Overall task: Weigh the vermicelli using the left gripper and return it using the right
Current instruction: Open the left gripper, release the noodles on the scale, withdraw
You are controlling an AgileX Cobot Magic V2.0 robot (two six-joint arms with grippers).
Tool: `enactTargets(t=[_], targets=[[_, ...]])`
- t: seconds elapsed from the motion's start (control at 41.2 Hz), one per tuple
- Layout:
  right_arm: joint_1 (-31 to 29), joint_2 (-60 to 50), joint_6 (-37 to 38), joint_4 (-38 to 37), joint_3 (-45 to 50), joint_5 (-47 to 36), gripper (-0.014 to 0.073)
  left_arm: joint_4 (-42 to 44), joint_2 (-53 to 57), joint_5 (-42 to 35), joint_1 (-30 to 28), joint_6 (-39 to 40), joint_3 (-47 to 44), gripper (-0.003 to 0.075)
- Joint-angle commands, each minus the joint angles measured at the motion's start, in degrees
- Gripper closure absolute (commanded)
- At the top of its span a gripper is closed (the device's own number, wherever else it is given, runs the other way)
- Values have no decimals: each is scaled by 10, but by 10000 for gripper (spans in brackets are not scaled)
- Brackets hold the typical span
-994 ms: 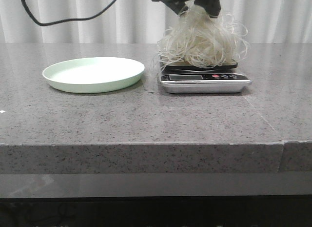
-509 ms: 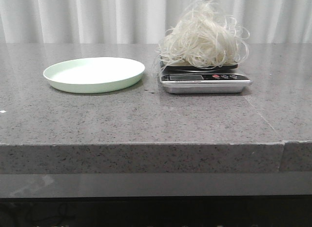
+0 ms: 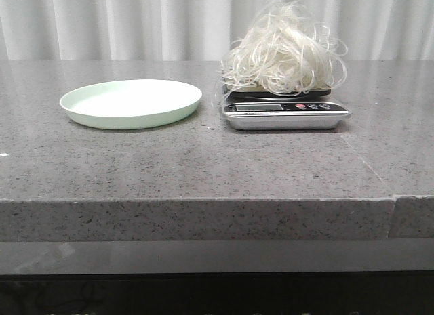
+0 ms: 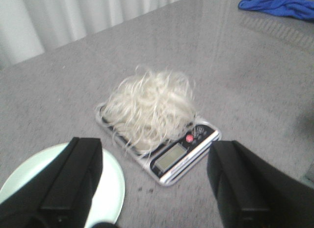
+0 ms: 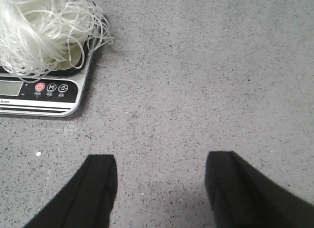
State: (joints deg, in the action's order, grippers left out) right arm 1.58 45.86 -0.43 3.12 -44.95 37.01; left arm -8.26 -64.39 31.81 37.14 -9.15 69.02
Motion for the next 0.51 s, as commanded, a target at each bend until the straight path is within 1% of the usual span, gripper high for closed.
enactTargets(t=[0.0,0.097,0.194,0.291,0.364,0.485], targets=[[0,-1,-7,3,-15,-34,90,-3,64,-48,-16,4,-40,208],[11,-1,-9,14,-15,-43,90,-6,117,-49,-41,6,-98,208],[45,1,-32,15,-16,-47,90,-21,173,-50,-68,6,-148,208],[83,1,-32,15,-21,-56,90,-33,234,-48,-97,6,-194,208],[105,8,-32,15,-30,-60,90,-41,268,-42,-106,6,-224,208],[133,40,-32,15,-60,-58,90,-55,324,-35,-101,6,-266,208]])
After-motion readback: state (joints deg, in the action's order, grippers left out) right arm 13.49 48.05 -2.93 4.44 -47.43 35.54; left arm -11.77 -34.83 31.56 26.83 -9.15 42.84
